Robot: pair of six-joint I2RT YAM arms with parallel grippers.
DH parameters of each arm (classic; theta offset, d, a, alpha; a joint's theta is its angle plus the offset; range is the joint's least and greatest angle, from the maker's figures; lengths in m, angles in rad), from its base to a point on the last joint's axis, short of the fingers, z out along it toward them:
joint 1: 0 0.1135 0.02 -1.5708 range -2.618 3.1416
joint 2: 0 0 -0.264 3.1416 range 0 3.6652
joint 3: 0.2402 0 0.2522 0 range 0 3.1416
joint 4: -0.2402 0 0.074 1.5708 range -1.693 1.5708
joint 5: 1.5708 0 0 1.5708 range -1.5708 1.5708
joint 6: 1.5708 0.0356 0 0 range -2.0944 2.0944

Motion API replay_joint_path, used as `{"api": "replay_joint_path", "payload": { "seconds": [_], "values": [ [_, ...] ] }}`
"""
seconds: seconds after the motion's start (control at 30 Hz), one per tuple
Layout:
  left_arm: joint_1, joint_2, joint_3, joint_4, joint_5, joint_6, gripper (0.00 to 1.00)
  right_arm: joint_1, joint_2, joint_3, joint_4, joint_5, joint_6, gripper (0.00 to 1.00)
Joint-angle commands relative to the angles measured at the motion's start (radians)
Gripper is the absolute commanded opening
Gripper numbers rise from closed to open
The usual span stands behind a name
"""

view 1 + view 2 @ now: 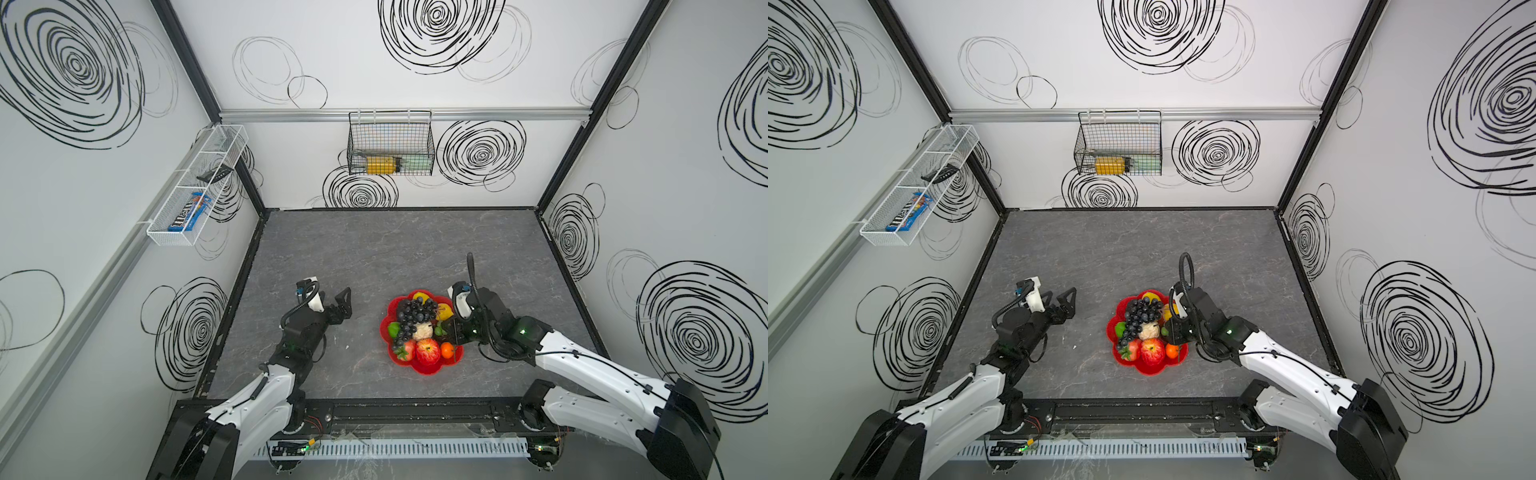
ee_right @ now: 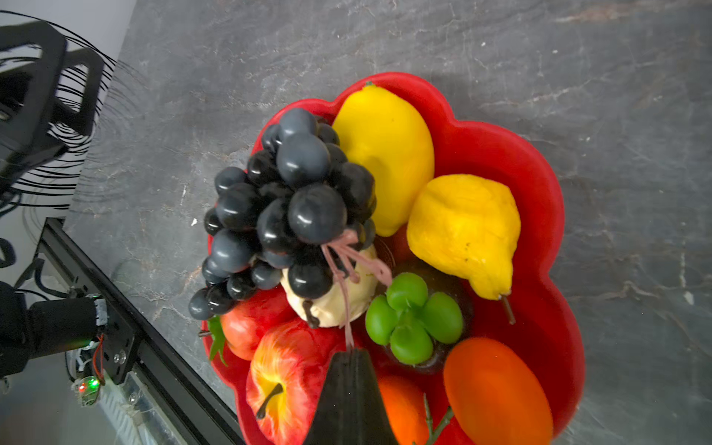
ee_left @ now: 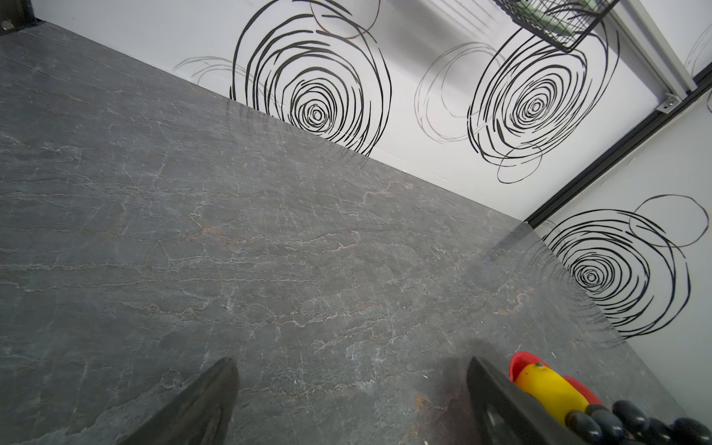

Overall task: Arrange fruit in a fruit bowl
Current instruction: Place the fruits in the fruit bowl.

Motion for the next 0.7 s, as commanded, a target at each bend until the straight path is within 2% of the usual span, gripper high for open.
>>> {"api": "replay_joint_path", "payload": {
  "seconds": [0.0,0.43,0.67],
  "values": [
    [0.013,-0.005,0.000,0.059,0.005,-0.008,0.96,-0.001,0.012,-0.028,0.007,0.022,0.017,0.00],
    [0.013,0.003,0.003,0.065,0.018,-0.007,0.96,-0.010,0.107,0.002,0.017,0.022,0.015,0.05],
    [0.011,0.010,0.008,0.072,0.032,-0.001,0.97,-0.020,0.110,0.064,-0.027,0.012,-0.016,0.22]
  ]
}}
